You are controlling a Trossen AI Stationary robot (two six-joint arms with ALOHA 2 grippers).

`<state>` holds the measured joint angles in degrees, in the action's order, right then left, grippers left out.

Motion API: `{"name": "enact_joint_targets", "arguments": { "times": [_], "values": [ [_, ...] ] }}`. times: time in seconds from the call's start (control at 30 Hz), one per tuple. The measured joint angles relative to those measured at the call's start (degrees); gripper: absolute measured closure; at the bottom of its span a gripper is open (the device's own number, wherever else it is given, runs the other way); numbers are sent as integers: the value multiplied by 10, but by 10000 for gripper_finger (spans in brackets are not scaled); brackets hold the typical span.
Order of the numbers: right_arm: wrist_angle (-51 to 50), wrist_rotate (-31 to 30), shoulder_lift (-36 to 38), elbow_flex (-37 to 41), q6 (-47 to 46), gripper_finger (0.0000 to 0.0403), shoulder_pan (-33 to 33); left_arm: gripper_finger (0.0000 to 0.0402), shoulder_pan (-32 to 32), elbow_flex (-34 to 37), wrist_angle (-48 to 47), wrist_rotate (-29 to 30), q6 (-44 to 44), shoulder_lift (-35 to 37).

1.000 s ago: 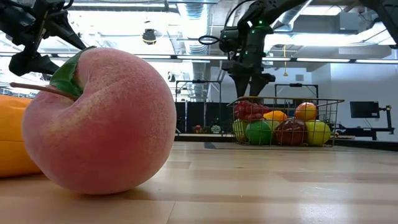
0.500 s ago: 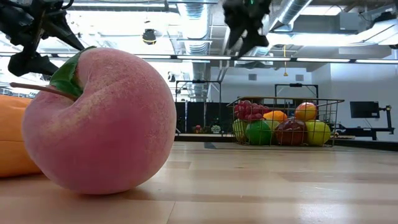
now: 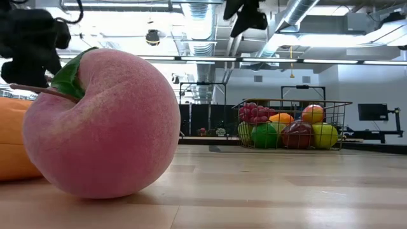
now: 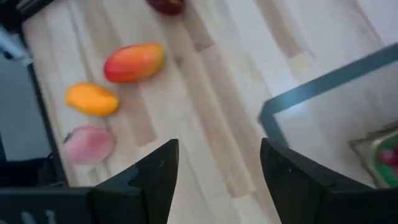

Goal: Build produce basket
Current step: Put the dark red apple into the gold wire basket

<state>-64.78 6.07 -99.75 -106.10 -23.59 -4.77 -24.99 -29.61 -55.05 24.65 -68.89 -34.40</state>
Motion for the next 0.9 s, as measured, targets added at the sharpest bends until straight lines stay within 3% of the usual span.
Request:
{"name": "enact_joint_targets", "arguments": {
  "times": [0.17, 0.33, 0.6, 0.9],
  "values": [
    [14, -8, 1, 12, -16, 158, 37, 17, -9, 0, 9, -54, 71, -109],
    [14, -22, 1, 17, -44, 158, 56, 17, -12, 0, 21, -31, 83, -191],
    [19, -32, 1, 17, -45, 158, 71, 17, 11, 0, 142, -64, 210, -270],
    [19, -34, 1, 17, -45, 158, 75, 17, 53, 0, 269, -94, 238, -387]
  ]
}}
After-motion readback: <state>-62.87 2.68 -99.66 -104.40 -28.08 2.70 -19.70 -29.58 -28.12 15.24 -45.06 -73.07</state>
